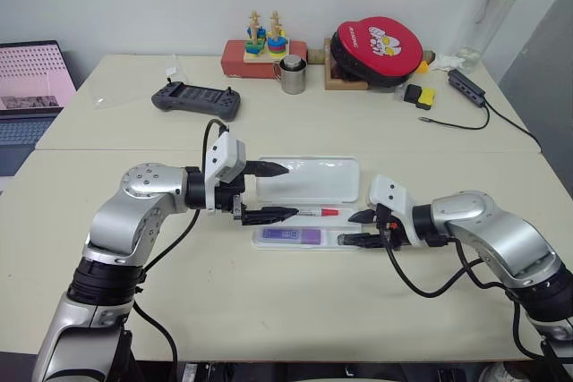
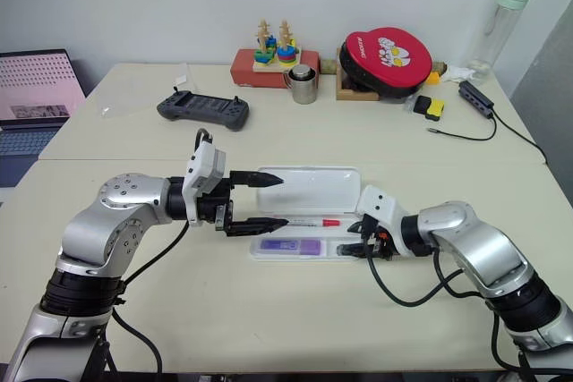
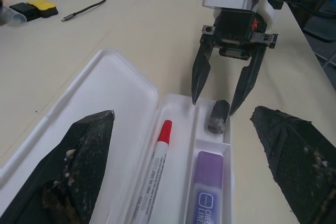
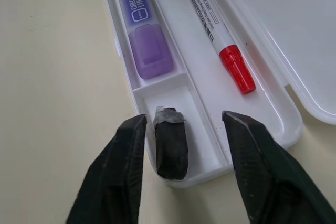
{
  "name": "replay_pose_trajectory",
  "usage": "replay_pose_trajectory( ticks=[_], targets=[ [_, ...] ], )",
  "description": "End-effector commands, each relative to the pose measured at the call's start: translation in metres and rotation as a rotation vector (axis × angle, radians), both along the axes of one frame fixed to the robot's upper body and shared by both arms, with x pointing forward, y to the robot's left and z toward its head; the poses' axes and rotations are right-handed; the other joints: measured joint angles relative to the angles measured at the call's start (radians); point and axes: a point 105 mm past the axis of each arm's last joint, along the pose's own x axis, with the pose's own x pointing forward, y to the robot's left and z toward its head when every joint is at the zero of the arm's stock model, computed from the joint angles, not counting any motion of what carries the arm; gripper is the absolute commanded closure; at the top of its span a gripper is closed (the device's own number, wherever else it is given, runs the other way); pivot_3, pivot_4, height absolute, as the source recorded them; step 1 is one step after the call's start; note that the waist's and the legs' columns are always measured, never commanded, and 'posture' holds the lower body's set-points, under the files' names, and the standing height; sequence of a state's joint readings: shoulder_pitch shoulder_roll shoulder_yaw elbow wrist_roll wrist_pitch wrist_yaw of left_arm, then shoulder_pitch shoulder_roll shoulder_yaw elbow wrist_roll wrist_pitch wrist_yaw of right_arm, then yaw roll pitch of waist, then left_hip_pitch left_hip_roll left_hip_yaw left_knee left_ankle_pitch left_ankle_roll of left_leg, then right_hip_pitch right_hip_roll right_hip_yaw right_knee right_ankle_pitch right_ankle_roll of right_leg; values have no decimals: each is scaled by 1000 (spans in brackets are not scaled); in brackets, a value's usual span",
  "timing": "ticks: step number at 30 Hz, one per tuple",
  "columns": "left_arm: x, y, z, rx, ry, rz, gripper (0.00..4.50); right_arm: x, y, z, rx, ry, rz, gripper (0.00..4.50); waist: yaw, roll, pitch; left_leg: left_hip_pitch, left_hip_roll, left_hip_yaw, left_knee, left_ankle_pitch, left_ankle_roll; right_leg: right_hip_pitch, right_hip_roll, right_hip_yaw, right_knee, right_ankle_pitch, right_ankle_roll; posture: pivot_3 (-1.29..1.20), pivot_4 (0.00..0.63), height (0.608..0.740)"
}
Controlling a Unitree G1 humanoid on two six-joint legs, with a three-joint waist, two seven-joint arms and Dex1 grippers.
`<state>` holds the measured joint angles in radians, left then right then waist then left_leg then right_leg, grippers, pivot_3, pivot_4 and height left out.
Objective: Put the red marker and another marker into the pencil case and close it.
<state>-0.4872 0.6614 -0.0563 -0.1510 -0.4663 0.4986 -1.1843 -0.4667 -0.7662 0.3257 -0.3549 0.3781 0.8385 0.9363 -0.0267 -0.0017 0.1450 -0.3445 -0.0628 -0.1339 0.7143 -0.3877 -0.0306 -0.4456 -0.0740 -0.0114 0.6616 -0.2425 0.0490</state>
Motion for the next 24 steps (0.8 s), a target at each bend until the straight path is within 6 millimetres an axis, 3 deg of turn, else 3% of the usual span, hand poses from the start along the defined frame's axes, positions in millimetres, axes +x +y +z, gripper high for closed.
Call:
replay_pose_trajectory(
  ticks=[1, 3, 7, 11, 14, 16, 20, 24],
  targets=[
    [1, 3, 11, -35, -38, 52, 0, 7, 9, 48, 171, -100, 32, 1121, 0, 0, 0, 0, 0, 0, 0, 0, 0, 0, 0, 0, 0, 0, 0, 0, 150, 740],
    [3, 10, 15, -67, -35, 112, 0, 22, 7, 68, 242, -144, -18, 1121, -2, 0, 0, 0, 0, 0, 0, 0, 0, 0, 0, 0, 0, 0, 0, 0, 150, 740],
    [4, 19, 13, -82, -27, 189, 0, 52, -3, 94, 283, -231, -114, 2043, -5, 0, 0, 0, 0, 0, 0, 0, 0, -1, 0, 0, 1, 0, 0, 0, 150, 740],
    [3, 18, 16, -97, -36, 212, 0, 56, -22, 91, 205, -258, -100, 3076, 3, 0, 0, 0, -1, -1, -1, 0, 0, -1, -1, 0, 0, 0, 0, 0, 150, 740],
    [2, 19, 17, -90, -38, 211, 0, 40, -35, 78, 117, -208, -25, 4002, 6, 0, 0, -1, -2, -1, -1, 0, 0, -1, -2, -1, -1, 0, 0, 0, 150, 740],
    [2, 22, 16, -83, -38, 214, 0, 42, -38, 77, 99, -229, -28, 4419, 1, 0, 0, -1, -2, 0, -1, 0, 0, -1, -2, 0, -1, 0, 0, 0, 150, 740],
    [13, 31, 27, -167, -54, 310, 0, 86, -38, 111, 206, -385, -200, 4474, -16, 0, 1, 1, 1, 4, -1, 0, 0, -1, 0, 1, 1, 0, 0, 0, 150, 740],
    [20, 36, 33, -248, -46, 382, 0, 116, -35, 118, 191, -434, -266, 4474, -15, 1, 1, 4, 1, 5, -1, 0, 0, 0, 0, 2, 2, 1, -1, 0, 150, 740]
  ],
)
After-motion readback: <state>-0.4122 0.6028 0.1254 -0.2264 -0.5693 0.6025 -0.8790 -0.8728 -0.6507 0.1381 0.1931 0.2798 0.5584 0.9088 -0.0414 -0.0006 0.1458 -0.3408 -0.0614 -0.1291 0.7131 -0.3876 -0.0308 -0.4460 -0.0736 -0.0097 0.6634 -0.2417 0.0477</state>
